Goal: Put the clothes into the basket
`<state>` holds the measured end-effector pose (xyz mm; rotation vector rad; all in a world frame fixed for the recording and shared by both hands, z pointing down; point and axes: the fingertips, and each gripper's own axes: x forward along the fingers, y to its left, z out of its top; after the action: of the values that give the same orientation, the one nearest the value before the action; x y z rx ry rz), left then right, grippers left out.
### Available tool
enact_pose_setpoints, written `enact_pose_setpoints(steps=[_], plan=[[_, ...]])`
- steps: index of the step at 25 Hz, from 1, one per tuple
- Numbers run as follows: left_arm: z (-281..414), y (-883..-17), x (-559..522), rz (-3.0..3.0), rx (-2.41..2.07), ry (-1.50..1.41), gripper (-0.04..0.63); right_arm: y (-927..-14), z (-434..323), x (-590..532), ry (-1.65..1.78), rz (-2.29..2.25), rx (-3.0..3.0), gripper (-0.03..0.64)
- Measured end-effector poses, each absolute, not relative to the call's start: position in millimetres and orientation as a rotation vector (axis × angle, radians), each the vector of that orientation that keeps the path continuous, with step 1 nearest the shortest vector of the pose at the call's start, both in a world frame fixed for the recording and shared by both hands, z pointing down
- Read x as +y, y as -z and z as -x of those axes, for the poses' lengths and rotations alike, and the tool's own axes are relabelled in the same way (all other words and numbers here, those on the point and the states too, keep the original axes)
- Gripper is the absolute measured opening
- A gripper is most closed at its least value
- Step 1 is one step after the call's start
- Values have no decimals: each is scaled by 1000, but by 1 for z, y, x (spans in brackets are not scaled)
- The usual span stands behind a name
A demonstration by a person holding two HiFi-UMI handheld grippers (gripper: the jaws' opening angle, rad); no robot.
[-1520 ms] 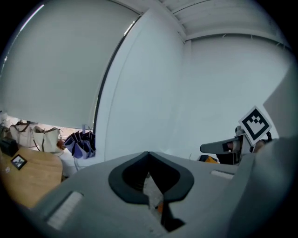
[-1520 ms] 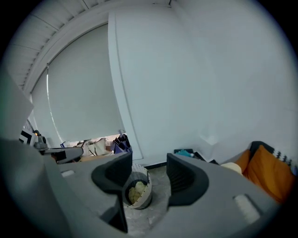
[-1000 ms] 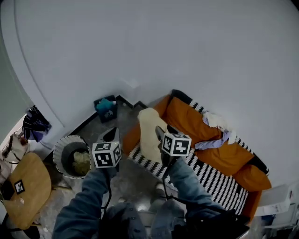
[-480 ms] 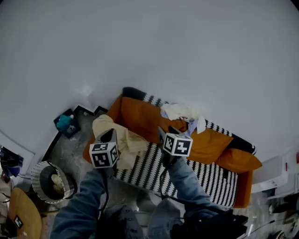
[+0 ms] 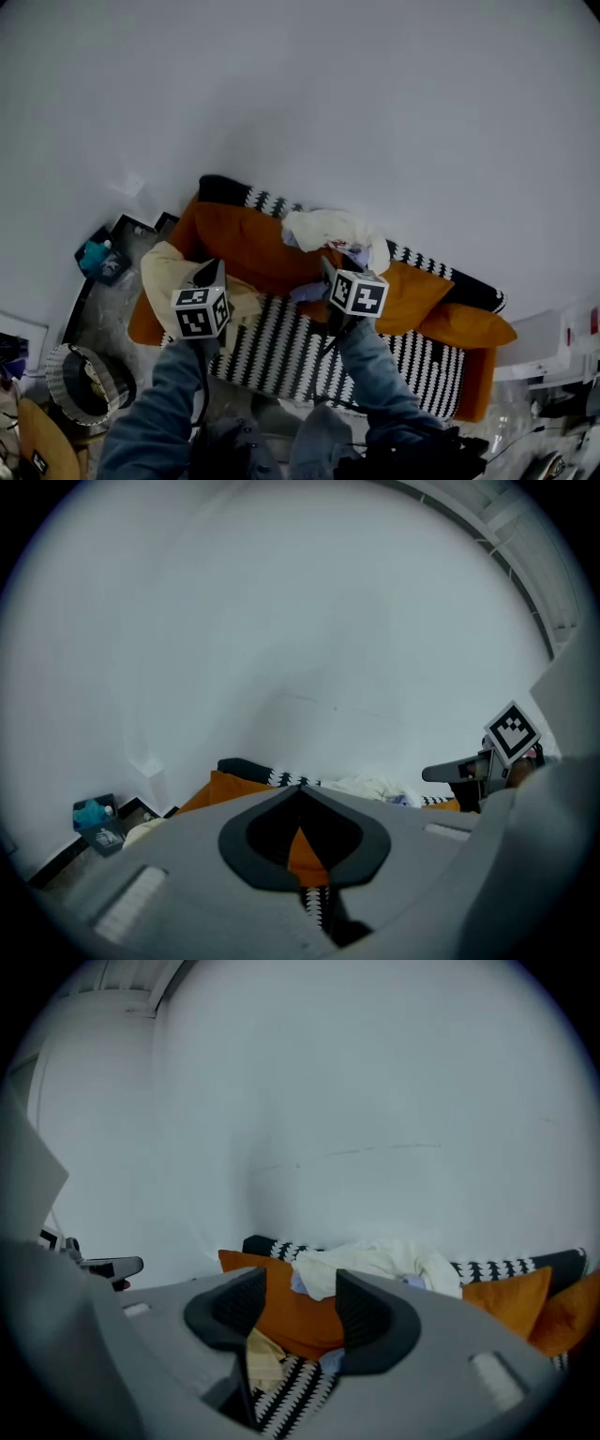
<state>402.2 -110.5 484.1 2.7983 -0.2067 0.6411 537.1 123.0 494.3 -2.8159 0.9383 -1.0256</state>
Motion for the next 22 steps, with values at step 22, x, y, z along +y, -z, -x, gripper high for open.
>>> enact_pose_setpoints(steps=[22], plan=[[-454,-592,-150,-2713,-379,-874,2,-616,-671,73,1177,2927,1196,236]])
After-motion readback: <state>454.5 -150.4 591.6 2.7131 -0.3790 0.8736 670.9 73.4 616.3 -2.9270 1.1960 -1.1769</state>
